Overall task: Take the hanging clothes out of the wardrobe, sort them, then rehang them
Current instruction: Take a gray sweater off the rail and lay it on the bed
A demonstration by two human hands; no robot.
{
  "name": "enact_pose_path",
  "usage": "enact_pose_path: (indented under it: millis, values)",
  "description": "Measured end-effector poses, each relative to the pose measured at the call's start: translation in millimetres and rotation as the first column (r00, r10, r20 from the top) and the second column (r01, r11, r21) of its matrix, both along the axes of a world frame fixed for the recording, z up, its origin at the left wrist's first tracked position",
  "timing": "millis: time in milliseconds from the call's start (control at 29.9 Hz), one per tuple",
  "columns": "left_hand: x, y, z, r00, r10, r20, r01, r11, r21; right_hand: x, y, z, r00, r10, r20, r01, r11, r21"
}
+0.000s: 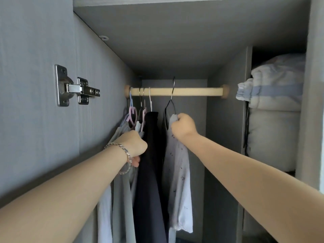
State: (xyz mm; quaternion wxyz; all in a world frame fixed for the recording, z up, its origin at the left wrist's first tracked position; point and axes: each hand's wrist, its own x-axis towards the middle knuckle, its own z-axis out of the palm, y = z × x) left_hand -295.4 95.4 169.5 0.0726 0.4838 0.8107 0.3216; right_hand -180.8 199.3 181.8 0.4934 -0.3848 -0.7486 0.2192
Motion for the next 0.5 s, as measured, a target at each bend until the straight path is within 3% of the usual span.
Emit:
enact_pose_path:
  millis: [134,234,335,502]
  values:
    - [23.2,-13.2,-9.7,0.973,0.077,-0.219,-0.07,0.997,0.039,53.5,-42.3,-18.5,0.992,0.016,0.122,-0.015,1.0,-0.012]
    - [53.2,-27.4,-25.0,0.893,0.162,-0.419,-0.123,0.985,0.119,91.8,-74.5,-36.7,0.979,0.008,0.203,0.005,0.998,-0.065]
    - [83.6,-43.5,-50.8,0.888,0.115,-0.445,-0.077,0.992,0.103,125.6,-107.1,-62.6,0.968,0.023,0.249,0.015,0.988,-0.151]
    - [136.0,-69.5,-98.7,0.91,-0.094,-0.404,0.05,0.992,-0.119,180.2,-164.9,-112.7,0.95,0.044,0.308,0.045,0.96,-0.277]
